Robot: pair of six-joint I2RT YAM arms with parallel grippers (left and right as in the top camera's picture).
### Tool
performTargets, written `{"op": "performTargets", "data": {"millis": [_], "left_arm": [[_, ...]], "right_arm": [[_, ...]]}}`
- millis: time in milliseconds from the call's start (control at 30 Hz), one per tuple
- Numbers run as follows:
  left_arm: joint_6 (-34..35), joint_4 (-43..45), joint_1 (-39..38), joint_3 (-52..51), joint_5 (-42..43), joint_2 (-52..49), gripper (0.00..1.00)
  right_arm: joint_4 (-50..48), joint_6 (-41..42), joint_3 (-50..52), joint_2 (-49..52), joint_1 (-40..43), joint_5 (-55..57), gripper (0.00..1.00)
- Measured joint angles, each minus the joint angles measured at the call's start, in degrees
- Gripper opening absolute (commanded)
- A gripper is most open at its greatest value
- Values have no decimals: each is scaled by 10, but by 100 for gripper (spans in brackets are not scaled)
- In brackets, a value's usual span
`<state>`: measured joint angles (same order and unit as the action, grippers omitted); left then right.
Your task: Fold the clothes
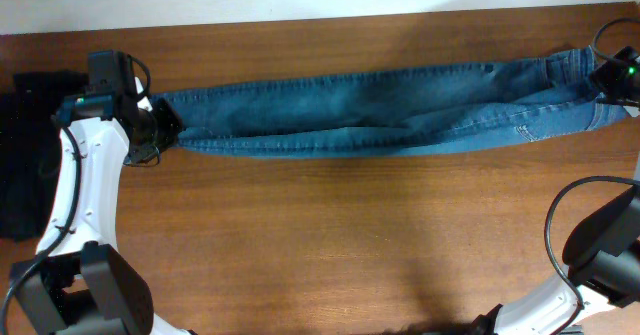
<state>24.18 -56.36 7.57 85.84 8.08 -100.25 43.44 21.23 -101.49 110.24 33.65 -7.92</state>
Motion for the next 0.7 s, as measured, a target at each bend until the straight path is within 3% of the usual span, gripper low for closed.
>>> {"op": "performTargets", "data": {"millis": [233, 567, 700], "left_arm": [[-6, 0, 0, 0, -2, 0, 1], [-9, -1, 4, 0, -8, 0, 1], [-9, 0, 4, 1, -9, 0, 1]], "right_arm": [[13, -11, -19, 4, -5, 2, 4], [76, -19, -164, 57, -40, 4, 4], [76, -16, -179, 81, -43, 4, 4]]}}
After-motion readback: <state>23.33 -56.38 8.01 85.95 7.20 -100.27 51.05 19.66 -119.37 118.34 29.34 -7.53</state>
